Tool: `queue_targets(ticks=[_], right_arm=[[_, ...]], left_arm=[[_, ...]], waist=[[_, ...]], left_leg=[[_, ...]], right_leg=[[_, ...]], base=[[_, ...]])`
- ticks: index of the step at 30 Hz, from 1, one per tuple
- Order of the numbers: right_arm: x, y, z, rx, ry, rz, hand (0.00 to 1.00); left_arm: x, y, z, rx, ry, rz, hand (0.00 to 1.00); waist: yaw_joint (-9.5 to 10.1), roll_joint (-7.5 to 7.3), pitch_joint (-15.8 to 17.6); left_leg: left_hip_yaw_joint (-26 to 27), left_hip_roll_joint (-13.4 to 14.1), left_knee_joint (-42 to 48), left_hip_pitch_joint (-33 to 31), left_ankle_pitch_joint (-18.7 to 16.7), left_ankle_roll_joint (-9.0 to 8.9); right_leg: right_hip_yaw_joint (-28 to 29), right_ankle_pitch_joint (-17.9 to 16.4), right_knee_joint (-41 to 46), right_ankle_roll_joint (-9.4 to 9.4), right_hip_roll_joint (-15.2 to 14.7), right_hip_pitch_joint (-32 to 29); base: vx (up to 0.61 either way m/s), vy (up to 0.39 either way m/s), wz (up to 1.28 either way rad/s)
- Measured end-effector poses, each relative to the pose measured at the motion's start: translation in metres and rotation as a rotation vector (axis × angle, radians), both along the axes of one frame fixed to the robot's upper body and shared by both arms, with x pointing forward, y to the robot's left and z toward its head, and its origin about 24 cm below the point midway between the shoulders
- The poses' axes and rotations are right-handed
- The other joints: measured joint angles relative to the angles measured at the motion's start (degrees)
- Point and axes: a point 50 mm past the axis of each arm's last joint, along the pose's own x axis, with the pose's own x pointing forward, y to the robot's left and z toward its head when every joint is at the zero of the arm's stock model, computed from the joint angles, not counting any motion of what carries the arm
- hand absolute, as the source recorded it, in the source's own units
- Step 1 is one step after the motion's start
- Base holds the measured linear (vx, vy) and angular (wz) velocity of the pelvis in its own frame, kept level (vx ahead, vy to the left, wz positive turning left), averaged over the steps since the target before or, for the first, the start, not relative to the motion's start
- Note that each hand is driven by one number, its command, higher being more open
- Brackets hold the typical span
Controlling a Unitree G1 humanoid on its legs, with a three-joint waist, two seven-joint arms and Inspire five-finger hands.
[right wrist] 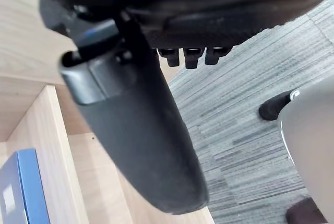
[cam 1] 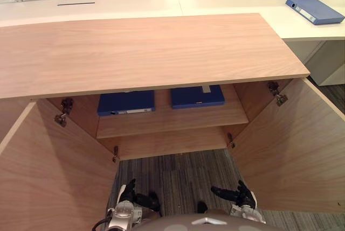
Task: Walk over to the cabinet, pick up the folder, carry it to the office cabinet, place the folder inside the office cabinet, then close the office cabinet door
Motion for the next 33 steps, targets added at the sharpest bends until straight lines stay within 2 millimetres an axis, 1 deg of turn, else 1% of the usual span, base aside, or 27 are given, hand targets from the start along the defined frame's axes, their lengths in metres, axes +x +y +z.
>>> queue_targets(ticks=[1,3,8,9,11,12,13,14,16,17,18,19,20,21,22,23,24,26,28,29,31,33], right_arm=[[-0.003,-0.002,-0.001,0.007,0.005,-0.050,1.00],[-0.006,-0.004,-0.001,0.009,0.010,-0.097,1.00],[-0.012,-0.008,0.000,0.031,-0.008,-0.230,1.00],[-0.013,-0.009,0.002,0.031,-0.025,-0.259,1.00],[-0.014,-0.022,0.010,0.004,-0.077,-0.332,1.00],[-0.013,-0.025,0.013,-0.007,-0.096,-0.352,1.00],[-0.013,-0.035,0.020,-0.039,-0.145,-0.412,1.00],[-0.013,-0.037,0.022,-0.044,-0.155,-0.422,1.00],[-0.010,-0.052,0.038,-0.108,-0.237,-0.477,1.00],[-0.009,-0.056,0.041,-0.120,-0.254,-0.487,1.00],[-0.007,-0.064,0.051,-0.158,-0.301,-0.513,1.00],[-0.003,-0.071,0.062,-0.194,-0.356,-0.535,1.00],[-0.001,-0.075,0.067,-0.211,-0.381,-0.546,1.00],[0.002,-0.082,0.078,-0.246,-0.431,-0.563,1.00],[0.004,-0.087,0.087,-0.274,-0.468,-0.580,1.00],[0.005,-0.090,0.092,-0.287,-0.485,-0.588,1.00],[0.007,-0.094,0.100,-0.310,-0.518,-0.601,1.00],[0.011,-0.098,0.113,-0.342,-0.574,-0.611,1.00],[0.011,-0.101,0.119,-0.359,-0.596,-0.623,1.00],[0.010,-0.104,0.123,-0.373,-0.608,-0.637,1.00],[0.012,-0.109,0.130,-0.392,-0.638,-0.662,1.00],[0.013,-0.113,0.136,-0.406,-0.668,-0.675,1.00]], left_arm=[[-0.001,0.000,0.000,-0.004,0.002,0.016,1.00],[-0.002,0.000,-0.001,-0.005,0.007,0.025,1.00],[-0.004,-0.007,-0.003,-0.014,0.022,0.014,1.00],[-0.003,-0.007,-0.003,-0.015,0.023,0.013,1.00],[-0.005,-0.008,-0.004,-0.006,0.032,-0.005,1.00],[-0.006,-0.009,-0.004,-0.003,0.036,-0.009,1.00],[-0.008,-0.010,-0.004,-0.003,0.042,-0.006,1.00],[-0.008,-0.010,-0.004,-0.004,0.042,-0.005,1.00],[-0.007,-0.018,-0.005,-0.014,0.042,-0.004,1.00],[-0.007,-0.020,-0.005,-0.016,0.042,-0.008,1.00],[-0.006,-0.025,-0.005,-0.028,0.038,-0.016,1.00],[-0.005,-0.033,-0.005,-0.045,0.034,-0.021,1.00],[-0.004,-0.037,-0.005,-0.053,0.031,-0.022,1.00],[-0.003,-0.044,-0.004,-0.069,0.025,-0.034,1.00],[0.000,-0.046,-0.004,-0.070,0.022,-0.073,1.00],[0.001,-0.047,-0.003,-0.069,0.019,-0.081,1.00],[0.001,-0.047,-0.003,-0.065,0.016,-0.087,1.00],[0.000,-0.047,-0.003,-0.064,0.018,-0.086,1.00],[0.000,-0.047,-0.003,-0.059,0.018,-0.096,1.00],[0.000,-0.047,-0.003,-0.054,0.018,-0.103,1.00],[-0.007,-0.046,-0.005,-0.052,0.035,-0.116,1.00],[-0.008,-0.048,-0.005,-0.058,0.043,-0.133,1.00]], waist=[[0.01,-0.04,-0.17],[0.00,-0.05,-0.39],[-0.26,-0.08,-0.56],[-0.55,-0.06,-0.58],[-1.70,0.12,-0.80],[-1.88,0.16,-0.82],[-1.96,0.14,-0.91],[-2.03,0.13,-0.96],[-3.19,0.54,-1.34],[-3.33,0.54,-1.40],[-3.80,0.55,-1.45],[-4.74,0.67,-1.52],[-4.82,0.82,-1.62],[-5.07,1.03,-1.72],[-5.34,1.04,-1.71],[-5.37,1.06,-1.70],[-5.37,1.21,-1.76],[-5.79,1.75,-1.80],[-5.92,2.06,-1.85],[-5.91,2.21,-1.92],[-5.96,2.68,-2.07],[-6.07,3.20,-2.03]], left_leg=[[0.82,0.00,0.00,0.33,-0.16,0.21],[1.97,0.06,0.00,1.02,-0.53,0.13],[7.73,0.78,0.04,3.99,-2.64,-1.01],[8.90,1.00,0.06,4.59,-3.07,-1.35],[12.52,1.59,0.33,6.27,-3.86,-1.79],[13.59,1.81,0.34,6.80,-4.17,-2.00],[16.09,2.44,0.36,8.11,-4.72,-2.65],[16.60,2.57,0.37,8.36,-4.79,-2.73],[19.47,4.12,0.37,9.85,-5.22,-3.32],[20.04,4.39,0.38,10.24,-5.28,-3.41],[21.50,4.97,0.38,11.13,-5.54,-3.80],[22.44,5.34,0.38,11.59,-5.67,-4.02],[23.09,5.65,0.38,11.80,-5.74,-4.16],[24.15,6.07,0.38,12.05,-5.79,-4.36],[24.79,6.33,0.38,12.27,-5.77,-4.64],[25.07,6.44,0.39,12.41,-5.74,-4.86],[25.90,6.64,0.39,12.70,-5.71,-5.12],[26.39,6.64,0.37,12.76,-5.85,-5.58],[26.44,6.60,0.36,12.76,-5.95,-5.87],[26.48,6.44,0.35,12.76,-5.94,-5.86],[26.47,6.44,0.34,12.62,-5.81,-5.89],[26.46,6.42,0.34,12.54,-5.60,-5.97]], right_leg=[[0.59,0.21,-0.01,-0.32,-0.02,0.01],[1.84,0.22,-0.05,-0.37,0.06,0.10],[7.30,0.46,-0.19,-0.47,0.85,0.13],[8.35,0.50,-0.28,-0.54,1.10,0.15],[11.40,0.83,-0.44,-0.82,1.85,0.13],[12.12,0.95,-0.43,-0.86,2.15,0.13],[13.37,1.28,-0.43,-0.95,2.99,0.13],[13.58,1.36,-0.42,-0.88,3.15,0.11],[15.46,2.45,0.16,-0.41,4.79,-0.11],[15.62,2.60,0.21,-0.35,5.11,-0.11],[15.85,2.64,0.52,-0.34,5.82,-0.11],[16.27,2.64,0.98,-0.34,6.39,-0.29],[16.85,2.63,1.44,-0.34,6.79,-0.64],[17.47,2.63,2.19,-0.34,7.37,-1.21],[17.71,2.62,2.43,-0.34,7.80,-1.44],[17.97,2.62,2.55,-0.34,7.99,-1.50],[18.56,2.59,2.93,-0.36,8.40,-1.82],[18.72,2.27,3.34,-0.76,8.58,-2.23],[18.71,2.05,3.46,-1.05,8.58,-2.36],[18.65,1.61,3.48,-1.69,8.47,-2.42],[18.51,1.38,3.70,-1.75,8.51,-2.93],[18.47,1.36,3.78,-1.74,8.52,-3.04]], base=[[0.01,0.028,-0.17],[0.04,0.022,-0.37],[0.07,0.003,-0.57],[0.10,-0.017,-0.80],[0.10,-0.031,-0.82],[0.09,-0.056,-0.95],[0.06,-0.042,-0.71],[0.08,-0.084,-0.83],[0.05,-0.094,-0.64],[0.03,-0.101,-0.63],[0.01,-0.118,-0.52],[0.01,-0.124,-0.52],[-0.01,-0.131,-0.46],[-0.02,-0.136,-0.43],[-0.03,-0.138,-0.37],[-0.04,-0.135,-0.30],[-0.06,-0.130,-0.29],[-0.07,-0.140,-0.19],[-0.06,-0.106,-0.03],[-0.07,-0.112,-0.02],[-0.08,-0.116,-0.01],[-0.05,-0.089,0.00]])
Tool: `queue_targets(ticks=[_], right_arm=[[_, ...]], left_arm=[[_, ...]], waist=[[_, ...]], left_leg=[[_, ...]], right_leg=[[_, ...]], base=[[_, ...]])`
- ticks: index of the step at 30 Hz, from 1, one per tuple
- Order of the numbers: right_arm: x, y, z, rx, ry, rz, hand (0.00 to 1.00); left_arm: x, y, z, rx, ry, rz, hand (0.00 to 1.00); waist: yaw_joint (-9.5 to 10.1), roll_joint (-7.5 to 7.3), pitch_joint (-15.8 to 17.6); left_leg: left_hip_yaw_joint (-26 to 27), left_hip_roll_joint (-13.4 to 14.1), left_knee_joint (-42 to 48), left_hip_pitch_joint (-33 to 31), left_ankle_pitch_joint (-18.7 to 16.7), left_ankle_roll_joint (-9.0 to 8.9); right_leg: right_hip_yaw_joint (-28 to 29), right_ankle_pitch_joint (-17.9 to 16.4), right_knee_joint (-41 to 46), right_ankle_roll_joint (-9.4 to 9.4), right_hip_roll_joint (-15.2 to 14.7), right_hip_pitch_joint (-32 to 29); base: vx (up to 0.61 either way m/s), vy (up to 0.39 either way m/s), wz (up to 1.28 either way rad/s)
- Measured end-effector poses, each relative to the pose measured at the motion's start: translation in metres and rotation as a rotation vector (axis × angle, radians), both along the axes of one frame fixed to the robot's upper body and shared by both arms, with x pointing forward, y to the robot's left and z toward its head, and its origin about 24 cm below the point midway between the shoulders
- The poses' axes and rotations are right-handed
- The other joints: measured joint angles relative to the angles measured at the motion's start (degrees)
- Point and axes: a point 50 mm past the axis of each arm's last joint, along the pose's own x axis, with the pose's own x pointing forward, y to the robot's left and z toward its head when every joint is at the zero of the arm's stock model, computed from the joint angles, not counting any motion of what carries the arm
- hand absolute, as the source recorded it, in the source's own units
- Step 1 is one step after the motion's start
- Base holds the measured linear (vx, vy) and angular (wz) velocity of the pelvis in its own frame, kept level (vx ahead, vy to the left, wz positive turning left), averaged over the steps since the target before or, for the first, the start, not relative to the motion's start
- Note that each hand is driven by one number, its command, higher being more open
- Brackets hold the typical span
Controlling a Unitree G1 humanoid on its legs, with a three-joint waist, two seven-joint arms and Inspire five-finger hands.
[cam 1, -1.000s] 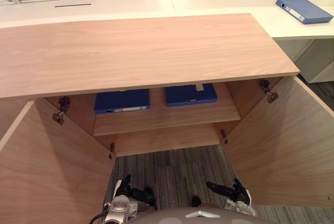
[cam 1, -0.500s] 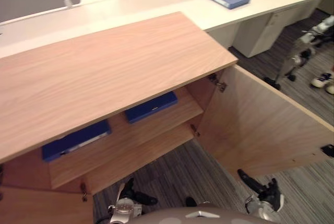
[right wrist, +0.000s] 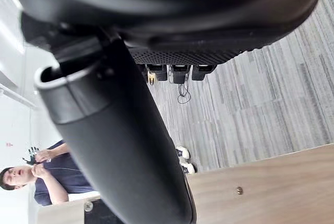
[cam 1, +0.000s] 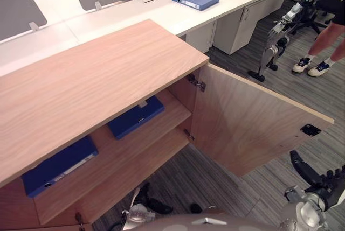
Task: Walk over to the cabinet, pick up the folder, carry it to the office cabinet, place the folder inside the office cabinet, then close the office cabinet door
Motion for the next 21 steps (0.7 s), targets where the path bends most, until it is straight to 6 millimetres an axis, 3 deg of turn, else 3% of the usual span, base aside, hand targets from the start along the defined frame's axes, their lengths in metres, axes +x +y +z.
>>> queue_targets(ticks=[9,21], right_arm=[[0.021,-0.013,0.026,-0.116,-0.073,0.133,1.00],[0.039,-0.009,0.008,-0.096,0.025,0.291,1.00]], left_arm=[[0.014,-0.013,0.004,-0.024,-0.048,-0.118,1.00],[0.003,-0.016,0.001,-0.033,-0.014,-0.163,1.00]], waist=[[-0.67,-0.51,0.19],[-0.86,-0.22,0.16]], left_leg=[[-0.48,-0.43,0.03,-1.70,0.62,0.83],[-2.45,-0.82,0.02,-3.51,0.98,1.41]], right_leg=[[-0.26,0.14,0.28,0.19,-0.47,-1.29],[-1.83,0.12,0.21,0.22,-1.28,-2.14]], base=[[0.00,-0.066,0.03],[-0.02,-0.070,0.08]])
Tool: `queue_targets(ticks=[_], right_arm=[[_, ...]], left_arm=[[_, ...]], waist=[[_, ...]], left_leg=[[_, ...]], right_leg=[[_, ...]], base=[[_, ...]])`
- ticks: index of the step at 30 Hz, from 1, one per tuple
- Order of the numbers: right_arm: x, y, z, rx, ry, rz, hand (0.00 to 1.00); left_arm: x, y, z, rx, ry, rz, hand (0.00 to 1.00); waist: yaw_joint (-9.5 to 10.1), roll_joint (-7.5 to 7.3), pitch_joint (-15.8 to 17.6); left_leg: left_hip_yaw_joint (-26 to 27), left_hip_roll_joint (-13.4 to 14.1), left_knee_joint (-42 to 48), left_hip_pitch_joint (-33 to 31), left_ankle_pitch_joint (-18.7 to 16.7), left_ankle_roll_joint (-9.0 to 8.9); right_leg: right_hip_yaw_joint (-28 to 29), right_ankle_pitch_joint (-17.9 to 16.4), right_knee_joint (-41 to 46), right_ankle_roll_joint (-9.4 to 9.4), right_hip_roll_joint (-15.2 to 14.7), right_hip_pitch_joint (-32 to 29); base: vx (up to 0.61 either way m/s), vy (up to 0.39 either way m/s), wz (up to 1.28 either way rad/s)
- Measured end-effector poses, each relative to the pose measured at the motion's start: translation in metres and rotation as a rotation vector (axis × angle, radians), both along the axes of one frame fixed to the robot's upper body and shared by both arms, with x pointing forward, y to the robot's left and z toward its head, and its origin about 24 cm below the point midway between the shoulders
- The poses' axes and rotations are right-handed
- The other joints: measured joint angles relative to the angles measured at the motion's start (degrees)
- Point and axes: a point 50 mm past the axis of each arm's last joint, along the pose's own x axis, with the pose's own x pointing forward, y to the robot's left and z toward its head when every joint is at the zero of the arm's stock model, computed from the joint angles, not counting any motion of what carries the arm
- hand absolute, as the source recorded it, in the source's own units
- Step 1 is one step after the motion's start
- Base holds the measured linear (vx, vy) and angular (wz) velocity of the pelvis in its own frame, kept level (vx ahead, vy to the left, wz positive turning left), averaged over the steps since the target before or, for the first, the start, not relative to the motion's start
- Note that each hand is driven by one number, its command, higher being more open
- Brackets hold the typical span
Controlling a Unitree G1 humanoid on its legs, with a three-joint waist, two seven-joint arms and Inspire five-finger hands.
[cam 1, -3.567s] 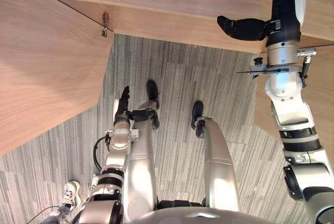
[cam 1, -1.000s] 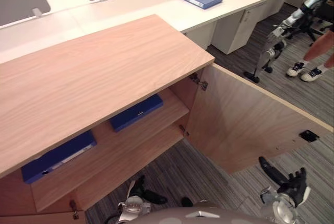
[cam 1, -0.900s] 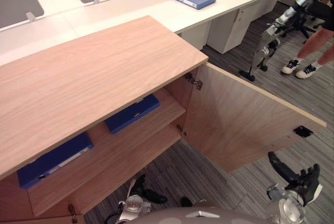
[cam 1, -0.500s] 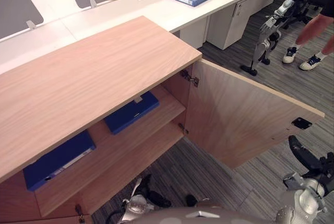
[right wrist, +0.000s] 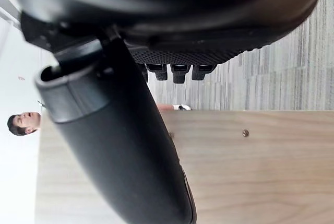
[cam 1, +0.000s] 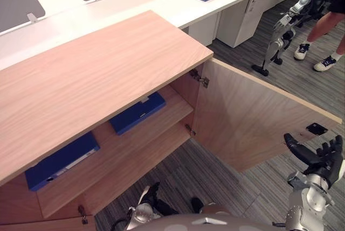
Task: Walk over to the cabinet, pick up the folder, carry it to the office cabinet, place the folder inside the office cabinet, then close the office cabinet door
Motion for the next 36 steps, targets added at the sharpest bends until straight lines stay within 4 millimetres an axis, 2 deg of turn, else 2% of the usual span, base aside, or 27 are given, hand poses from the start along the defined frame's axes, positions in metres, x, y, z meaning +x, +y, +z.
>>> queue_targets(ticks=[4,10,12,17,27,36], right_arm=[[0.012,0.010,-0.002,-0.012,0.017,0.072,1.00],[0.017,0.014,-0.003,-0.028,0.036,0.096,1.00],[0.023,0.020,-0.004,-0.026,0.033,0.128,1.00],[0.027,0.032,-0.003,-0.025,0.027,0.173,1.00],[-0.019,0.080,0.002,0.033,0.022,0.240,1.00],[-0.060,0.125,0.012,0.211,0.021,0.337,1.00]], left_arm=[[0.000,-0.001,0.000,0.006,-0.003,-0.022,1.00],[-0.001,-0.002,0.000,0.006,0.000,-0.035,1.00],[-0.001,-0.001,-0.001,0.010,0.001,-0.035,1.00],[0.000,0.002,0.000,0.017,-0.002,-0.037,1.00],[0.002,-0.004,0.001,0.020,-0.013,-0.072,1.00],[0.003,-0.012,0.001,0.017,-0.021,-0.129,1.00]], waist=[[0.00,0.02,-0.01],[-0.27,-0.06,0.04],[-0.93,-0.13,0.08],[-1.13,-0.49,0.29],[-1.38,-0.53,0.33],[-2.02,-1.05,0.21]], left_leg=[[-0.36,-0.23,0.00,-0.21,0.15,0.22],[-0.31,-0.83,0.00,-0.53,0.19,0.43],[-0.09,-0.94,0.01,-0.92,0.27,0.62],[0.69,-1.10,0.02,-1.16,0.40,0.81],[1.14,-0.90,0.02,-0.21,0.39,0.79],[2.34,-0.73,0.09,0.71,0.14,0.97]], right_leg=[[-0.13,0.11,-0.11,0.13,-0.21,-0.06],[0.32,0.78,-0.99,0.68,-0.60,-0.15],[0.70,1.43,-1.73,0.90,-0.70,-0.31],[1.98,2.44,-2.34,1.14,-0.61,-0.92],[2.43,3.07,-2.58,1.26,-0.58,-0.58],[3.27,3.53,-2.92,2.12,-0.33,0.21]], base=[[-0.03,-0.067,0.04],[-0.03,-0.051,-0.02],[-0.03,-0.051,-0.07],[-0.03,-0.058,-0.13],[-0.02,-0.069,-0.05],[0.00,-0.066,-0.07]])
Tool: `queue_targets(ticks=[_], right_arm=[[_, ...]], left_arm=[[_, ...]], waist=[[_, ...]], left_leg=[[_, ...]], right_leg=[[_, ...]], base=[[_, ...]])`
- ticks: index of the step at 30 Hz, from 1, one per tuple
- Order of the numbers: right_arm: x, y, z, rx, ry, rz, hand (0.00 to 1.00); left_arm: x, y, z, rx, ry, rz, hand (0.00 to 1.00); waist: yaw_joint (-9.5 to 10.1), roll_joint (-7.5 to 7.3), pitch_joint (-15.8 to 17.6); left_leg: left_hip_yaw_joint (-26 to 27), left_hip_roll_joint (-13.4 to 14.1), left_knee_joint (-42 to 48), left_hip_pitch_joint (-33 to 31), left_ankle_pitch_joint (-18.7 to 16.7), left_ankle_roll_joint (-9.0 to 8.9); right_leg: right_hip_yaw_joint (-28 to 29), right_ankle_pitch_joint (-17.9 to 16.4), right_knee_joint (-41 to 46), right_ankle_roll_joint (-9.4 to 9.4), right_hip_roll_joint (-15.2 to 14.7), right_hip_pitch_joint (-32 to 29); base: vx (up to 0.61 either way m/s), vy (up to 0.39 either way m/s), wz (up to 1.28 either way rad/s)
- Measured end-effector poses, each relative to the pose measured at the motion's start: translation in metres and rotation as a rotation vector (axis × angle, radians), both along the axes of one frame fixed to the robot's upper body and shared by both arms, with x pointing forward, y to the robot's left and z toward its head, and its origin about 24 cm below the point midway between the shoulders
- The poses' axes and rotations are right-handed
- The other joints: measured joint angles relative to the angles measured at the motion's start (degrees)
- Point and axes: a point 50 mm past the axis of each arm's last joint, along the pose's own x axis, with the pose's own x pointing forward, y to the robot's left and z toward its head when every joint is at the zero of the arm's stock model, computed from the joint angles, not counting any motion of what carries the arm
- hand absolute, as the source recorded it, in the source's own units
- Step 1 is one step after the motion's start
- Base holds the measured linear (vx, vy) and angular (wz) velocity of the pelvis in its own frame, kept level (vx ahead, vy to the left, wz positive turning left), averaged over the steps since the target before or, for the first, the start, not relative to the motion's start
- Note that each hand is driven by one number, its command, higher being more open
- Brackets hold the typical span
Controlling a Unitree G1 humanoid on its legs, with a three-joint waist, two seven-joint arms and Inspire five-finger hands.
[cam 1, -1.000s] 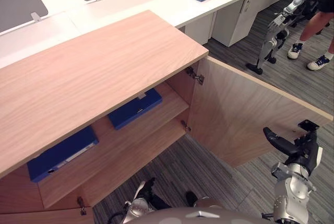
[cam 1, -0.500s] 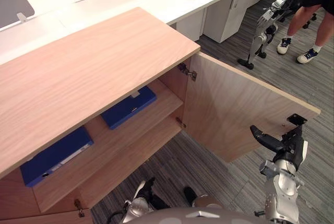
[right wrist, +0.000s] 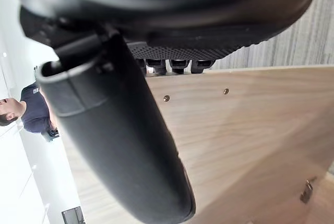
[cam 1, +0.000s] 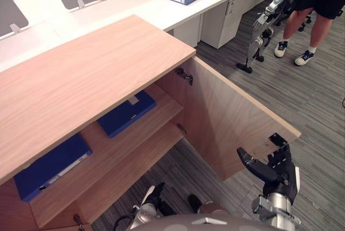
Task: Walk over to the cabinet, pick up the folder, carry it to the office cabinet, place the folder inside the office cabinet, then close the office cabinet door
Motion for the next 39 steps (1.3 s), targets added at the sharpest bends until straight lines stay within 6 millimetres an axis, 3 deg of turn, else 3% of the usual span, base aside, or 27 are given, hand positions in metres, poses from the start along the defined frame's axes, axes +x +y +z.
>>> queue_targets(ticks=[5,9,12,15,16,18,21,23,28,30,35,39], right_arm=[[-0.018,0.016,0.002,0.054,0.044,0.113,1.00],[-0.025,0.020,-0.001,0.042,0.088,0.249,1.00],[-0.032,0.019,-0.002,0.013,0.127,0.424,1.00],[-0.028,0.024,-0.001,0.018,0.118,0.653,1.00],[-0.028,0.027,-0.001,0.037,0.106,0.726,1.00],[-0.027,0.031,0.001,0.080,0.091,0.790,1.00],[-0.020,0.029,0.006,0.087,0.056,0.912,1.00],[-0.013,0.028,0.010,0.097,0.030,0.945,1.00],[0.018,0.035,0.023,0.057,-0.113,0.990,1.00],[0.026,0.040,0.024,0.052,-0.147,0.979,1.00],[0.055,0.054,0.007,-0.038,-0.136,0.986,1.00],[0.078,0.041,-0.002,-0.149,-0.097,0.882,1.00]], left_arm=[[-0.001,-0.002,0.000,0.021,-0.004,-0.079,1.00],[-0.007,0.005,-0.002,0.049,0.012,-0.154,1.00],[0.004,0.015,0.000,0.073,-0.010,-0.222,1.00],[0.015,0.055,0.002,0.158,0.018,-0.309,1.00],[0.017,0.076,0.005,0.210,0.025,-0.311,1.00],[0.019,0.092,0.008,0.249,0.031,-0.314,1.00],[0.018,0.110,0.012,0.289,0.045,-0.318,1.00],[0.017,0.111,0.012,0.281,0.044,-0.300,1.00],[0.018,0.114,0.014,0.284,0.033,-0.299,1.00],[0.020,0.112,0.015,0.275,0.023,-0.302,1.00],[0.021,0.111,0.017,0.257,-0.013,-0.227,1.00],[0.019,0.111,0.016,0.230,-0.030,-0.105,1.00]], waist=[[-0.16,-1.43,-0.09],[-0.40,-3.45,-0.01],[-0.55,-5.17,0.05],[-0.60,-6.89,0.37],[-0.88,-7.36,0.30],[-0.94,-7.66,0.31],[-0.65,-8.24,0.54],[-0.38,-8.28,0.70],[0.30,-10.47,0.90],[0.58,-10.70,0.99],[2.70,-10.14,1.40],[4.05,-8.38,2.60]], left_leg=[[-0.01,0.52,1.10,-0.08,-0.04,0.02],[-0.79,0.73,1.73,-0.25,-0.04,0.01],[-4.00,-0.38,0.36,-0.76,0.08,-0.18],[-6.59,-1.00,-0.35,-1.44,0.60,-0.43],[-7.15,-1.00,-0.36,-1.81,0.66,-0.43],[-8.36,-1.27,-0.38,-2.19,0.66,-0.43],[-10.08,-2.24,-0.39,-2.41,1.08,-0.15],[-11.02,-2.90,-0.39,-2.72,1.56,0.74],[-13.11,-4.04,-0.39,-3.81,1.30,1.75],[-14.34,-4.44,-0.39,-4.77,1.40,2.44],[-16.89,-5.06,-0.40,-6.35,1.58,3.62],[-20.03,-5.85,-0.40,-7.82,1.92,4.13]], right_leg=[[-0.04,0.15,0.43,0.27,0.15,-0.02],[-0.89,0.17,1.14,0.30,0.00,-0.07],[-1.76,0.18,1.13,0.31,-0.47,-0.35],[-1.82,0.48,1.14,0.55,-0.36,-1.14],[-2.08,0.63,1.02,0.50,-0.38,-1.21],[-2.39,0.61,0.97,0.48,-0.60,-1.23],[-3.03,0.85,0.97,0.12,-1.50,-1.28],[-3.40,1.05,0.96,-0.11,-2.14,-1.23],[-5.05,1.20,0.26,-0.41,-3.66,-1.02],[-6.12,1.23,-0.18,-0.36,-4.29,-1.14],[-8.44,0.95,-1.08,-0.47,-5.38,-1.07],[-11.65,0.13,-1.13,-0.48,-5.93,-0.90]], base=[[-0.01,-0.084,-0.01],[-0.04,-0.094,0.09],[-0.04,-0.067,0.15],[-0.04,-0.063,-0.19],[-0.03,-0.064,-0.04],[0.01,-0.046,0.19],[0.06,-0.002,0.21],[0.07,0.026,0.18],[0.09,0.034,0.19],[0.09,0.031,0.29],[0.09,0.030,0.28],[0.06,0.028,0.42]])
